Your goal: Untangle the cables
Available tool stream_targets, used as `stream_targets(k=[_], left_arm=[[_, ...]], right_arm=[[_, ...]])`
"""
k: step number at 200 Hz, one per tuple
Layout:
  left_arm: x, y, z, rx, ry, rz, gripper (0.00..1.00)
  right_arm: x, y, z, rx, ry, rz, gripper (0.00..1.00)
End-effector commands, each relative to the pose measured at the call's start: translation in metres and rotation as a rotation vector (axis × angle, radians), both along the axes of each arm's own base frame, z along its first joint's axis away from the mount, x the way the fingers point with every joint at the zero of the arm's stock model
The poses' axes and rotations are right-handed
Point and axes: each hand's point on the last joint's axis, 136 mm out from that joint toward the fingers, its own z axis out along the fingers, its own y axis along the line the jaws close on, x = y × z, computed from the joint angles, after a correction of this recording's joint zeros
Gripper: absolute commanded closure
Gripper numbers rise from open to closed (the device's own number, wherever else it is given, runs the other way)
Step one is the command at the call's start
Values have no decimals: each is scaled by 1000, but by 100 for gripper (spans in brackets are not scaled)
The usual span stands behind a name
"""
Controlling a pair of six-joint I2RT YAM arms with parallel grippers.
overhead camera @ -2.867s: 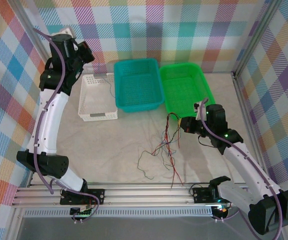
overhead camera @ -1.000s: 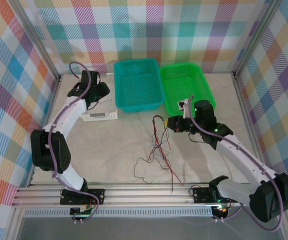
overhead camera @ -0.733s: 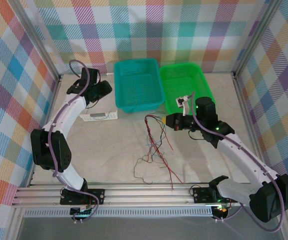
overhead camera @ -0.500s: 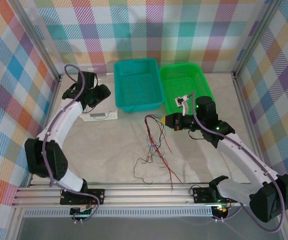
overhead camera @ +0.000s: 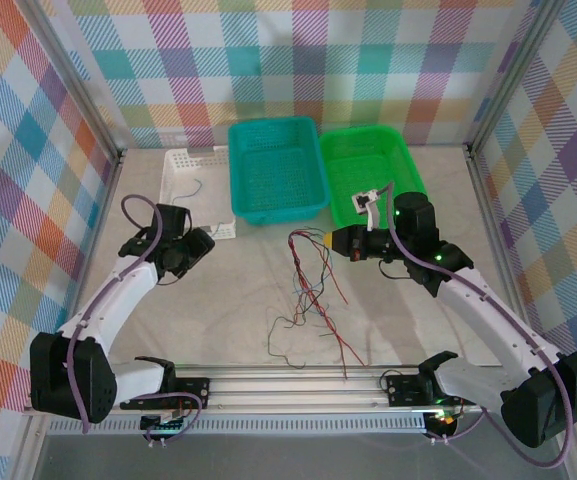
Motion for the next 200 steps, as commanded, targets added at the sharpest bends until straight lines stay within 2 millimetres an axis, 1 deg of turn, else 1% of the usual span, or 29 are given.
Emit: stream_targets(k=[1,16,40,45,70,78,95,107,132,150,169,200], left_arm=[[13,6,-4,27,-55,50,33],[19,11,-6,36,-90,90,33],[31,12,-7,8,-151,134,34],[39,11,-3,0,-188,142,35],[51,11,-6,-17,-217,178,37],[54,11,-7,-19,-224,189,38],[61,13,-7,-15,-244,203,44],[64,13,-11,-13,-242,206,49],[64,11,-26,-41,-224,227,54],[62,13,-30,-50,-237,249,59],[59,17,-31,-40,-250,266,60],[62,19,-35,-37,-276,276,60]], right_arm=[[-6,2,11,32,-33,27,100],[-7,2,10,31,-37,29,100],[-7,2,9,26,-40,31,100],[-6,2,9,24,-41,30,100],[-5,3,9,24,-48,32,100],[-5,3,9,25,-51,35,100],[-5,4,10,25,-56,38,100],[-4,4,9,24,-61,39,100],[-3,4,9,21,-66,42,100],[-3,4,8,16,-68,45,100],[-3,4,7,10,-76,45,100],[-2,5,6,11,-83,50,100]])
